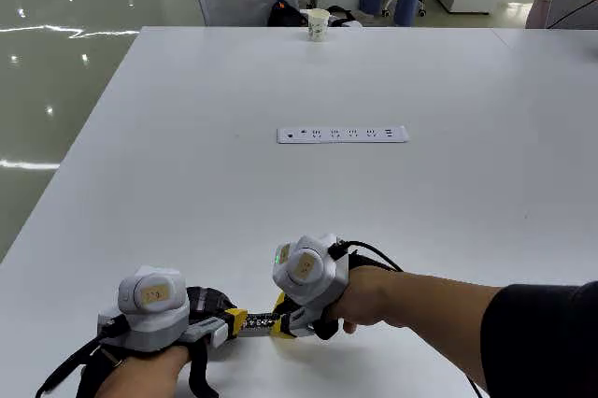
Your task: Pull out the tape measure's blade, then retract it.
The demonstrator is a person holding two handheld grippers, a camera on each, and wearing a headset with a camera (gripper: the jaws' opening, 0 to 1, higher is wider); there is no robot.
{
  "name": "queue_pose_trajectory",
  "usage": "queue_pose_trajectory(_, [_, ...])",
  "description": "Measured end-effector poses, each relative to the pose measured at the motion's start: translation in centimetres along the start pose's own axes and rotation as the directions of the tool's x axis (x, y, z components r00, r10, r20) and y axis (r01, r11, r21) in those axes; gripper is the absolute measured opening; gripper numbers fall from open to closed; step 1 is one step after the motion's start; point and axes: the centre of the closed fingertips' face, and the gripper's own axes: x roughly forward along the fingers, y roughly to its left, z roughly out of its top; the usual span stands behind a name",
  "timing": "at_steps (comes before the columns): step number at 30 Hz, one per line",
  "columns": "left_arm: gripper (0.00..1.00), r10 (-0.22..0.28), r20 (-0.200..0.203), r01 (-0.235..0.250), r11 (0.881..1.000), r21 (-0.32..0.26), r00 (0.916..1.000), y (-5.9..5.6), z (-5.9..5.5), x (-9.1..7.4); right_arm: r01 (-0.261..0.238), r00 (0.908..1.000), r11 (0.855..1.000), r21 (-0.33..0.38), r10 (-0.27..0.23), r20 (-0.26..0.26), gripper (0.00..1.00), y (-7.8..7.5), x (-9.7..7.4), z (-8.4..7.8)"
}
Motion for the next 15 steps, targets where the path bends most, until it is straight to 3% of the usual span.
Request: queue_pose_trajectory(15, [0.63, -0.002, -0.002, 0.002, 1.000, -0.005, 1.0000, 0.04, -0.10, 0.04, 0.001, 0.9999, 1.000, 0.017, -0.001, 0.012, 0.12, 0.05, 0.32, 0.57])
